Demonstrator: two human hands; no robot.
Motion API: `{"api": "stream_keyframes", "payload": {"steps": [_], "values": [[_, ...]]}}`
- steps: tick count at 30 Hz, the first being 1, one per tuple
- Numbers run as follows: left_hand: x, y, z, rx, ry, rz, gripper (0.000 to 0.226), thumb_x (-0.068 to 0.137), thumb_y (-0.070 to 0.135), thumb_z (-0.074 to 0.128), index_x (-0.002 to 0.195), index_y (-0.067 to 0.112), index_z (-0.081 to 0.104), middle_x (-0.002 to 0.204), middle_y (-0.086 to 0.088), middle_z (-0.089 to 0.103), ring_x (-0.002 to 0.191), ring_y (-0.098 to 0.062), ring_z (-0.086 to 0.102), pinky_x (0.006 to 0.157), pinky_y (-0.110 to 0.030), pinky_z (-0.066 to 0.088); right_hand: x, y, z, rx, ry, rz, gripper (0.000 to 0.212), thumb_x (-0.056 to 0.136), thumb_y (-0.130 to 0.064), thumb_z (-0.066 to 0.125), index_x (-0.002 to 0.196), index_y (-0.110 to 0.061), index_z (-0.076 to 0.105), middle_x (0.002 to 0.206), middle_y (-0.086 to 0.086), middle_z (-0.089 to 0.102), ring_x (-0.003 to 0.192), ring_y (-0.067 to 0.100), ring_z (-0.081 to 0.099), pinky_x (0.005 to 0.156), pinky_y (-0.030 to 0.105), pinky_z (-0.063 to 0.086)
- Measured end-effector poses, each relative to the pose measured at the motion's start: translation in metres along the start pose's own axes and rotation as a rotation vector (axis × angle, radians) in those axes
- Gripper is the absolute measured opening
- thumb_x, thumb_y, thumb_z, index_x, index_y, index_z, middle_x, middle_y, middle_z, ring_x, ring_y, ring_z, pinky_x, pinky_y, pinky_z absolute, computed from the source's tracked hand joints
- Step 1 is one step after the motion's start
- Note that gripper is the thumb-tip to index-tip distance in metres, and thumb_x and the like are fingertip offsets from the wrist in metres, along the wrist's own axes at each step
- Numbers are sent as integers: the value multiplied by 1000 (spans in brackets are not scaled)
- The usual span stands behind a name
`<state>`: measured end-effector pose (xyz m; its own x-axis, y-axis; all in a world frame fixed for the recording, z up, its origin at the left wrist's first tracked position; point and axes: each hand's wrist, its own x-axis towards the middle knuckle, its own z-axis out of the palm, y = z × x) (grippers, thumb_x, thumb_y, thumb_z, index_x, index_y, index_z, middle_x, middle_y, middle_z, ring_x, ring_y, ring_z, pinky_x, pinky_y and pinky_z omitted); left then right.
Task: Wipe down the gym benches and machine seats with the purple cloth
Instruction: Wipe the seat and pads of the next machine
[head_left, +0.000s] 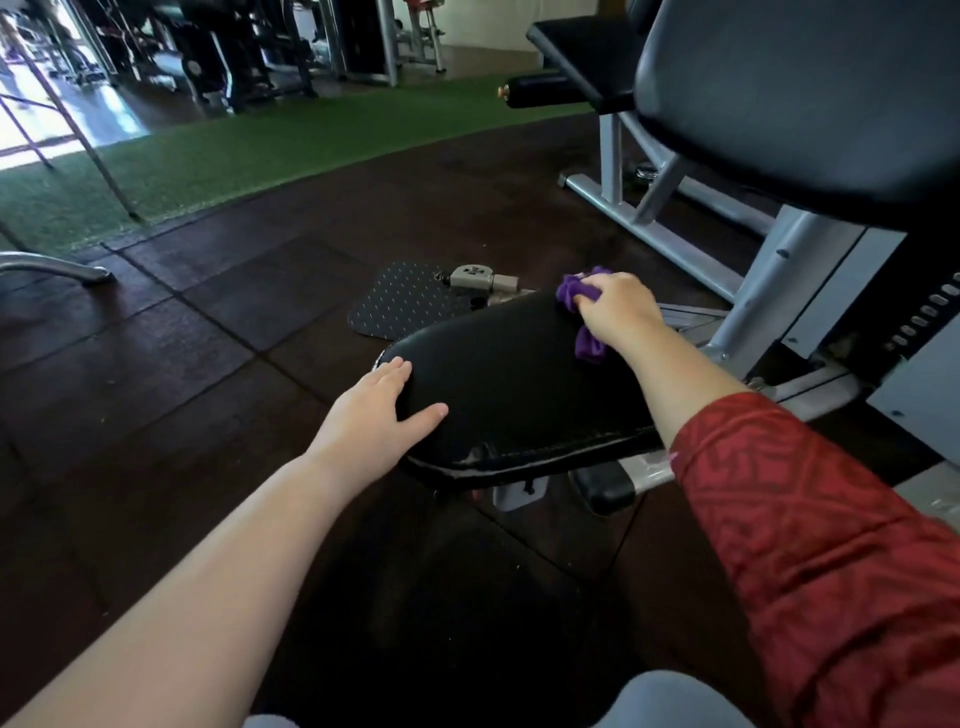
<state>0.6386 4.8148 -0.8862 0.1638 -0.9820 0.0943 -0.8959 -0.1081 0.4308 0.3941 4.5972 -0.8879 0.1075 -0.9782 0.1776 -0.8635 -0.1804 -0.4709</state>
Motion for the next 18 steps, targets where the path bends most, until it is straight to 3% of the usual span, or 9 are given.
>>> {"api": "stream_keyframes", "payload": {"steps": [5,9,12,15,18], "values": [[-3,6,-5,-3,-34,-20,76,89,52,56,149,13,31,156,1,27,144,-12,20,114,-24,14,-70,2,-12,-9,40,74,34,90,-35,50,120,-24,60,127,13,49,116,34,47,98,36,38],[0,2,-9,10,-49,-22,75,87,53,58,148,15,35,155,2,30,143,-12,25,113,-23,17,-155,-51,6,104,90,-294,25,84,-24,58,107,-24,67,119,5,58,112,26,51,97,32,37],[1,1,-7,41,-31,-17,75,86,52,59,147,14,37,154,1,33,142,-13,28,113,-25,20,-165,-88,21,160,-22,-429,27,88,-26,56,114,-24,63,127,3,54,120,21,45,102,33,35],[1,5,-5,55,-28,-32,74,87,52,59,147,13,37,154,0,33,142,-13,28,113,-26,20,-123,-83,23,137,-116,-315,32,89,-33,54,119,-26,62,130,5,52,122,25,45,104,39,38],[0,7,-5,67,-37,-38,74,88,52,57,147,12,36,155,0,31,143,-14,26,114,-27,20,-93,-42,8,119,-25,-167,30,87,-30,53,113,-27,66,124,6,56,118,26,49,101,31,39]]}}
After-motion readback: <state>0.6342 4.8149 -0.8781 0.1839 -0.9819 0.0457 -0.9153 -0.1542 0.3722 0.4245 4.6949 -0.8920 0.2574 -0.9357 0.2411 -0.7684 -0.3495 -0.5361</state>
